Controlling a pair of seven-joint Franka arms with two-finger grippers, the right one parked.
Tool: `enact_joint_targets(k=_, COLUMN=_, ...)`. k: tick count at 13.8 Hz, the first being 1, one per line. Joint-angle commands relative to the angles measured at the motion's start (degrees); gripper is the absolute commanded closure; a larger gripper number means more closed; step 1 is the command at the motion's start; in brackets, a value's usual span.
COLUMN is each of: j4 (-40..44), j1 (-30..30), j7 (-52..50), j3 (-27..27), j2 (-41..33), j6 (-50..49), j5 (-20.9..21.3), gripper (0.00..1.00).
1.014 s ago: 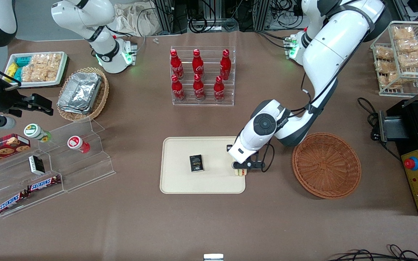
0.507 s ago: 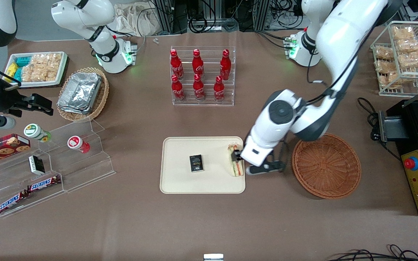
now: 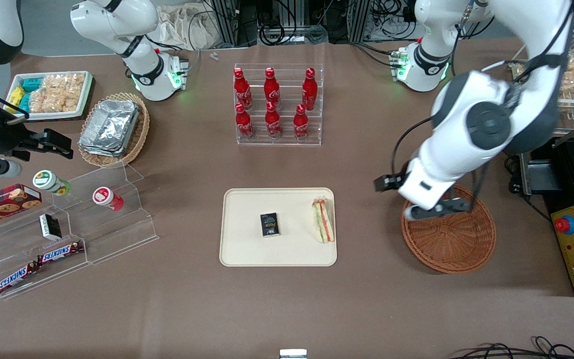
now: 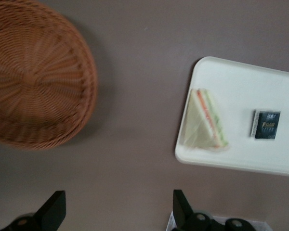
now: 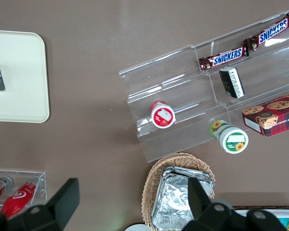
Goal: Place sandwich from basket to tray
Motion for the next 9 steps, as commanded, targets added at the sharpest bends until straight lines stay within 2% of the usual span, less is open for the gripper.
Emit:
enact_joint_targets(k=1, j4=2.00, j1=-2.83, j7=6.84, j3=9.57, j2=-7.22, j6=-10.23, j5=-4.35, gripper=0.00)
enact_joint_targets(k=3, j4=0.17, j1=-3.55, j7=11.86, j3=14.08, j2=-13.11, j6=-15.86, j5=-4.71, gripper=0.00)
enact_joint_targets(k=5, j4=-1.95, j1=-2.59, j7=12.32, j3=15.06, j2=-16.55, j6=-16.50, j5=-4.02, gripper=0.00)
enact_joint_targets(k=9, j4=2.26, j1=-2.58, j7=12.23, j3=15.06, j2=-13.40, j6=-16.50, j5=-2.08, gripper=0.00)
